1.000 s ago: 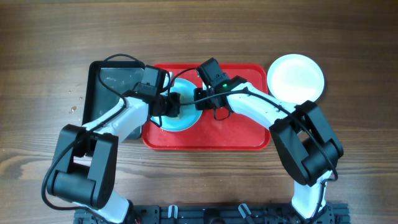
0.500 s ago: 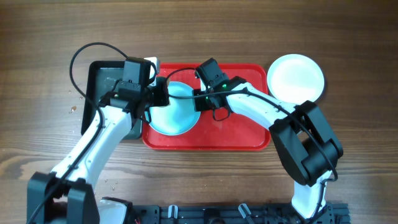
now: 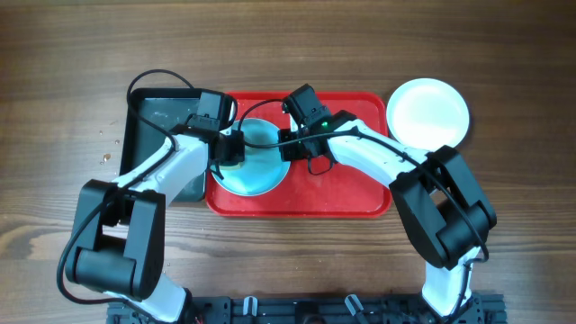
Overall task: Clean dirty plates on tray and stack at the side
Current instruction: 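Scrub the light-blue plate with the sponge while right gripper holds its rim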
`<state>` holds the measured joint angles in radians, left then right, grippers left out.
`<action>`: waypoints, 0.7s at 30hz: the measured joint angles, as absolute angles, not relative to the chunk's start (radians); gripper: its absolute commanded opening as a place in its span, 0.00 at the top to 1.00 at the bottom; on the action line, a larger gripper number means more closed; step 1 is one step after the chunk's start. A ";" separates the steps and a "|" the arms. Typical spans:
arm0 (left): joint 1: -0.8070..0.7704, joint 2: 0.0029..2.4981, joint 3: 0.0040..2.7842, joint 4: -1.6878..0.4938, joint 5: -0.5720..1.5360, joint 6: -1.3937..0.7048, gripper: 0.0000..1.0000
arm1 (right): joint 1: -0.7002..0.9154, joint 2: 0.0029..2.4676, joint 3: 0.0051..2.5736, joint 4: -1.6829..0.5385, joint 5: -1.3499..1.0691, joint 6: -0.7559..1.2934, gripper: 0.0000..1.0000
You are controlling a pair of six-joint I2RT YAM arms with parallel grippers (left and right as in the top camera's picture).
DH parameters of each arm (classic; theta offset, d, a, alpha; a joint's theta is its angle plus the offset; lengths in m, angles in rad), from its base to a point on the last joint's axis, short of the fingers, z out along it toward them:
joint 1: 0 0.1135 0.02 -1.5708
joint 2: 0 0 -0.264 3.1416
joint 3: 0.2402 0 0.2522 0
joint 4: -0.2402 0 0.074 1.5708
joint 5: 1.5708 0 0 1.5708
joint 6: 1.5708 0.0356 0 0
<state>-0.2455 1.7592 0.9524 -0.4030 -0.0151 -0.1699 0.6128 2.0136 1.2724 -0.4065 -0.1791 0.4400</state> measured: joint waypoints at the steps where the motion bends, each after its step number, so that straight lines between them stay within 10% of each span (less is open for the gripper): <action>1: -0.245 1.759 0.952 -0.403 -0.018 -0.170 0.75 | 0.613 2.014 1.272 -0.406 -0.179 0.440 0.95; 21: -0.245 1.729 0.952 -0.438 -0.027 -0.170 0.66 | 0.612 2.014 1.272 -0.406 -0.179 0.440 0.95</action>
<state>-0.2455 1.7290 0.9524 -0.4377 -0.0265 -0.1699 0.6125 2.0136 1.2724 -0.4065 -0.1791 0.4400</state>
